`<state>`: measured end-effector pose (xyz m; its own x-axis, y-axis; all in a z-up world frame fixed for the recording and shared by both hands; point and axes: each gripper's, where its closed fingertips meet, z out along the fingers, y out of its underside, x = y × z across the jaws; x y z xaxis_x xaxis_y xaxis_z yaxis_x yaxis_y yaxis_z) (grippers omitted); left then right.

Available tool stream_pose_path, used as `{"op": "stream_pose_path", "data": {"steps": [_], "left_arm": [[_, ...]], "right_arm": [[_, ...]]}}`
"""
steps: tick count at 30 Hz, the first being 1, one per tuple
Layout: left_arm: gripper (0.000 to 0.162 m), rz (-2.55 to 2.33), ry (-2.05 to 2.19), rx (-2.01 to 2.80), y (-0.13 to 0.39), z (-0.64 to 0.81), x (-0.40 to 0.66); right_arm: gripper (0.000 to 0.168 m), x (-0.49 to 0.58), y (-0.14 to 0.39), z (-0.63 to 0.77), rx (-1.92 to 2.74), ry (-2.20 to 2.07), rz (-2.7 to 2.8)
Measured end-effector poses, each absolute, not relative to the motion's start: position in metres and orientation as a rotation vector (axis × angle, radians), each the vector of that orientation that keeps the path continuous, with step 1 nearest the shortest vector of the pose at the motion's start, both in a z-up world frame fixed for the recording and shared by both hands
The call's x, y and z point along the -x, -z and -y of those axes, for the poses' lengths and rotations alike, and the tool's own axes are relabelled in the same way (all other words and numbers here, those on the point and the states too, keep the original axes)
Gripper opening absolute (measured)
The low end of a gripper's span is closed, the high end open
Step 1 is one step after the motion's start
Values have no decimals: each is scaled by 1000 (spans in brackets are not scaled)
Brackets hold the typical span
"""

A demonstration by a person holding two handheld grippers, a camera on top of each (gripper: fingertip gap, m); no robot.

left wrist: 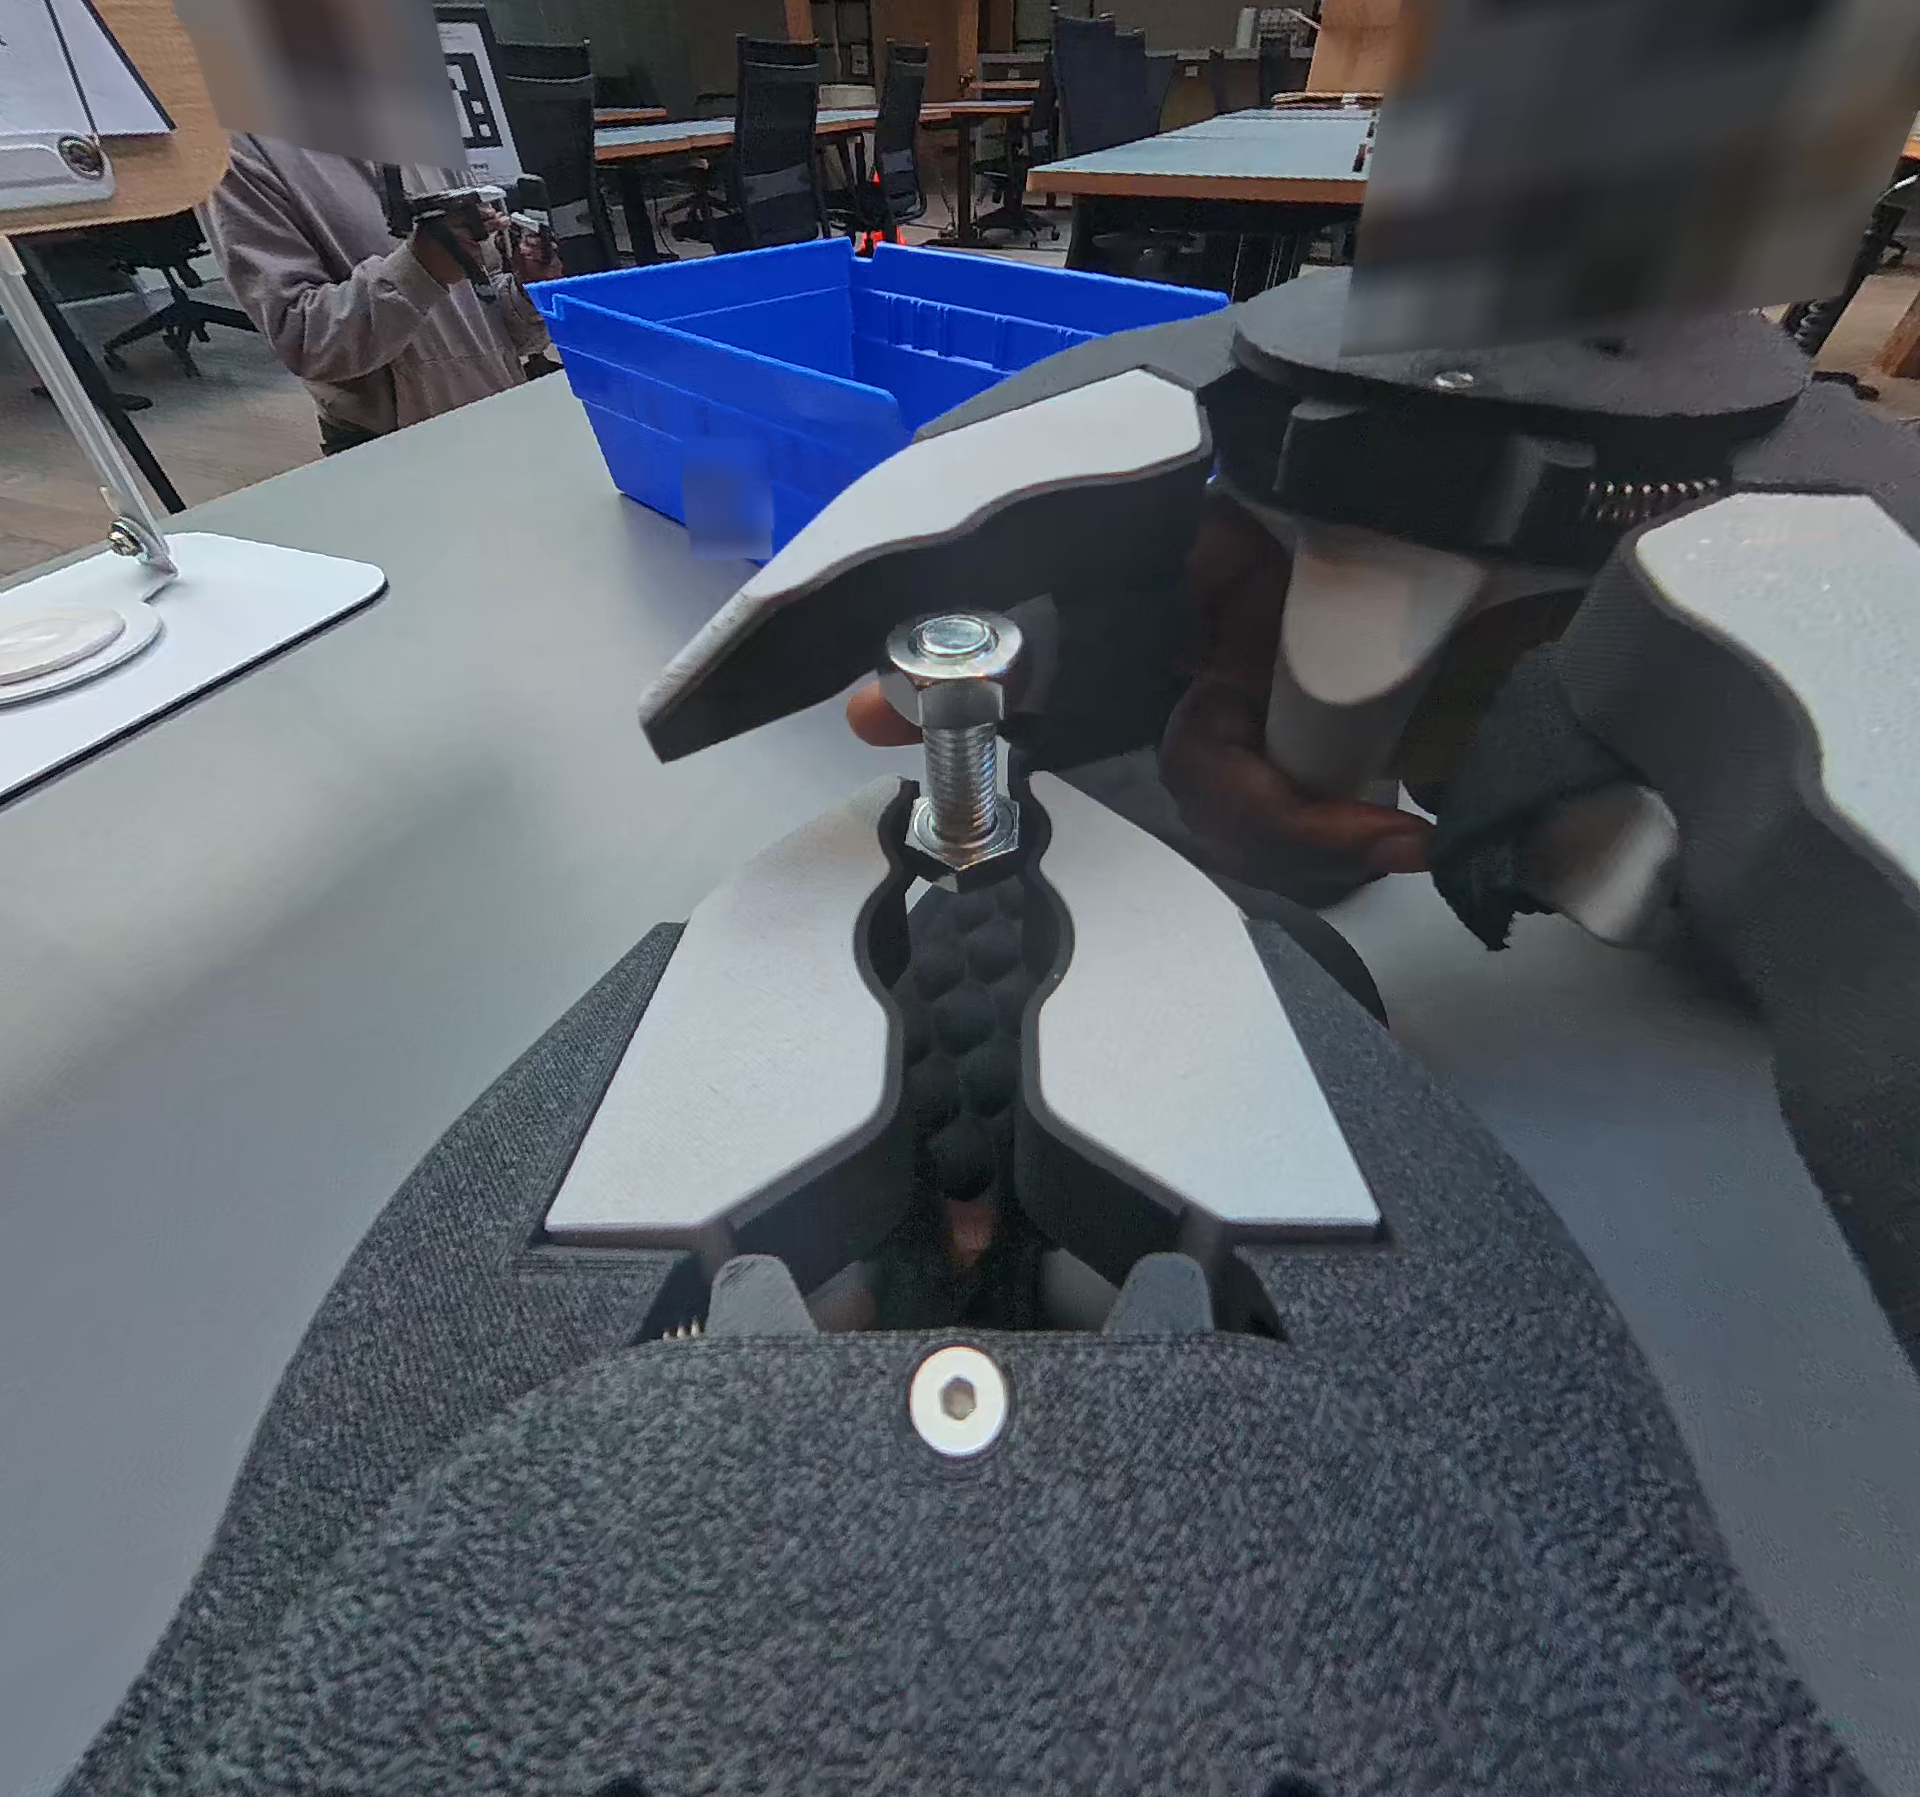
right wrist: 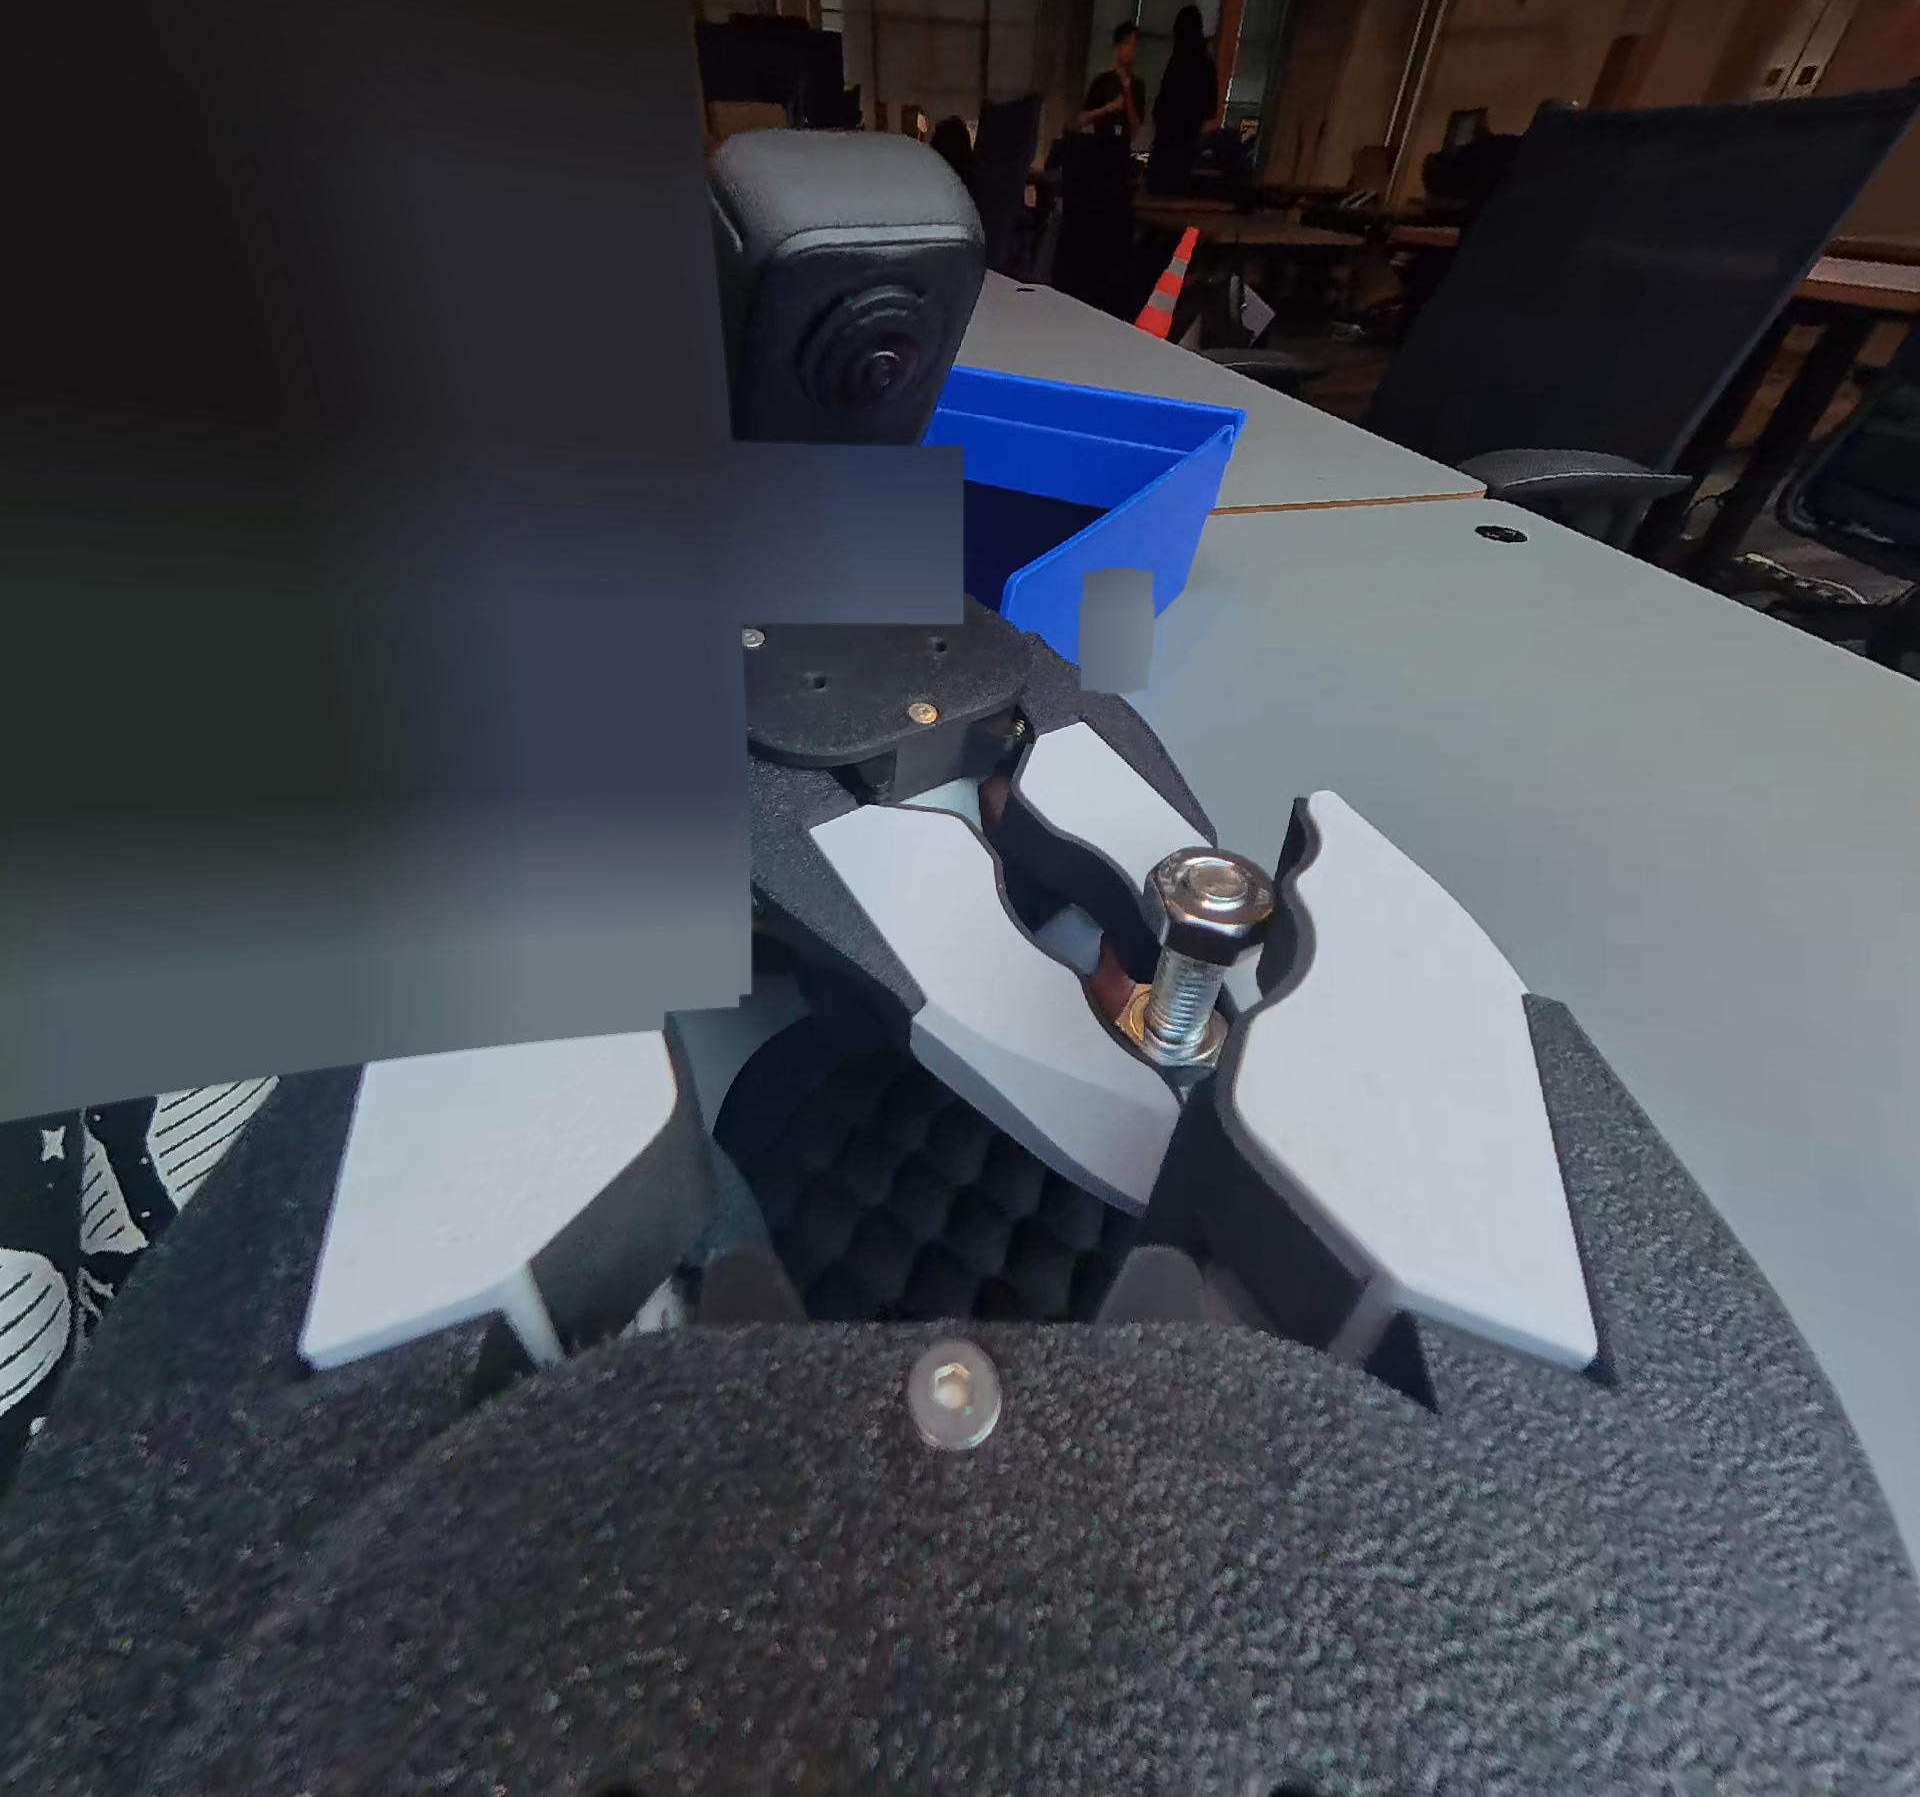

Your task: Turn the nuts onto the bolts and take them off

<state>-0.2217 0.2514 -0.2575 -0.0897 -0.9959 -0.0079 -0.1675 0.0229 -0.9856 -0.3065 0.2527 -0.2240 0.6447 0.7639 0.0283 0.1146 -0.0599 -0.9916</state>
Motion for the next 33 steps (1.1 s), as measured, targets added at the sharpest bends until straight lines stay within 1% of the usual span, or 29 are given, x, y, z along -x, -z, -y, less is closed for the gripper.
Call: {"op": "stream_pose_path", "data": {"steps": [8, 9, 10, 13, 15, 17, 21, 23, 26, 33], "left_arm": [[18, -1400, 1178, 1282, 257, -252, 222], [18, -1399, 1176, 1283, 257, -253, 222], [17, -1397, 1176, 1284, 257, -253, 222], [18, -1392, 1180, 1286, 257, -254, 222], [18, -1393, 1180, 1283, 257, -253, 222], [18, -1396, 1179, 1282, 257, -253, 222], [17, -1395, 1182, 1280, 256, -253, 222], [17, -1398, 1185, 1278, 256, -252, 222], [17, -1411, 1184, 1273, 257, -251, 222], [18, -1419, 1186, 1272, 258, -250, 222]], "right_arm": [[112, 294, 224, -229, 1570, -595, 684], [110, 292, 225, -224, 1570, -590, 677], [103, 291, 225, -219, 1573, -592, 679], [79, 295, 227, -200, 1559, -611, 741], [77, 291, 226, -198, 1545, -563, 751], [80, 286, 224, -204, 1543, -534, 728], [103, 280, 221, -226, 1552, -551, 658], [112, 282, 221, -237, 1554, -589, 645], [116, 291, 218, -246, 1540, -662, 660], [116, 306, 220, -252, 1541, -677, 734]]}}
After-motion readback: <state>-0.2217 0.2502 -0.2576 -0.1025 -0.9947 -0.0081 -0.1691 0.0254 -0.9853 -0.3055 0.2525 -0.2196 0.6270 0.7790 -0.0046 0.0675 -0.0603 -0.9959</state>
